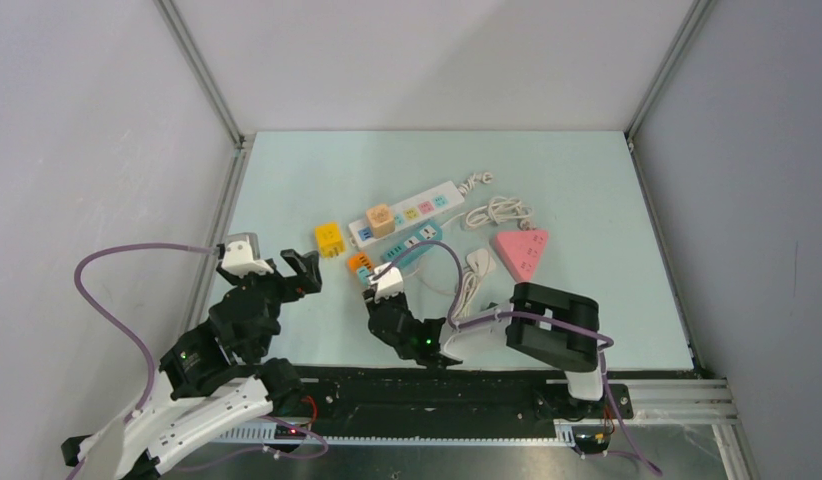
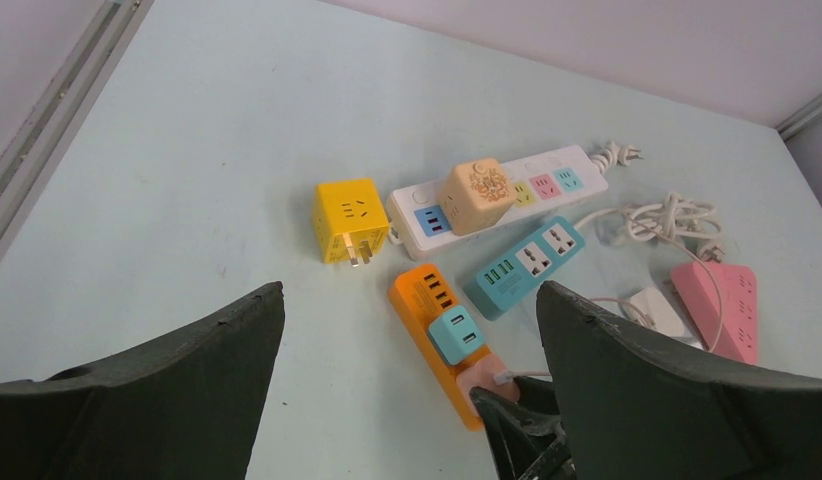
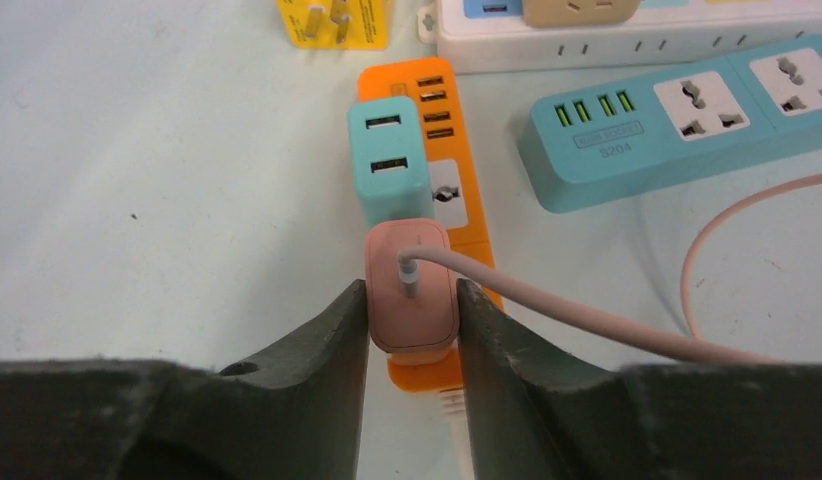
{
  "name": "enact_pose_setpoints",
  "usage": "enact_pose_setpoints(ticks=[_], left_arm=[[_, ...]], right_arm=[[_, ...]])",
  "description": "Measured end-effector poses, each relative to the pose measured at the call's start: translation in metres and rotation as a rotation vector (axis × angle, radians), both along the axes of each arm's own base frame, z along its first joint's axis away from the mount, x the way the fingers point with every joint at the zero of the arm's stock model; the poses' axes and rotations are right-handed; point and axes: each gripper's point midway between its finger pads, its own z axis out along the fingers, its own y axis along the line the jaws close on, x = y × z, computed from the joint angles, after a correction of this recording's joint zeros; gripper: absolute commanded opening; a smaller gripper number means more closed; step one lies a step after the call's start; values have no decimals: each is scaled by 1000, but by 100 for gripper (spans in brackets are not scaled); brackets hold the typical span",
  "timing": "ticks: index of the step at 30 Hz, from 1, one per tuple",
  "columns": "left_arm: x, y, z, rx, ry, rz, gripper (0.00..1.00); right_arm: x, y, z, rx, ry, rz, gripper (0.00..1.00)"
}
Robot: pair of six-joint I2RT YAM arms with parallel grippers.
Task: Insert the plug
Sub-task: Insert the plug into the socket.
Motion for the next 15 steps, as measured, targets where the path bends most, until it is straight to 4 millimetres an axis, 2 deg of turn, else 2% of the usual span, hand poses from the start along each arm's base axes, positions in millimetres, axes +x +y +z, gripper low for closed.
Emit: enact_pose_setpoints(ticks=[1, 4, 8, 15], left_arm=[[0, 0, 0, 0, 0, 0, 100], [0, 0, 0, 1, 0, 1, 100], [0, 0, 0, 1, 0, 1, 100], [0, 0, 0, 0, -1, 1, 100]], right_arm=[[0, -1, 0, -13, 8, 6, 56], [2, -9, -7, -88, 37, 3, 94], [3, -11, -5, -158, 55, 12, 99], [-4, 1, 54, -63, 54, 42, 99]])
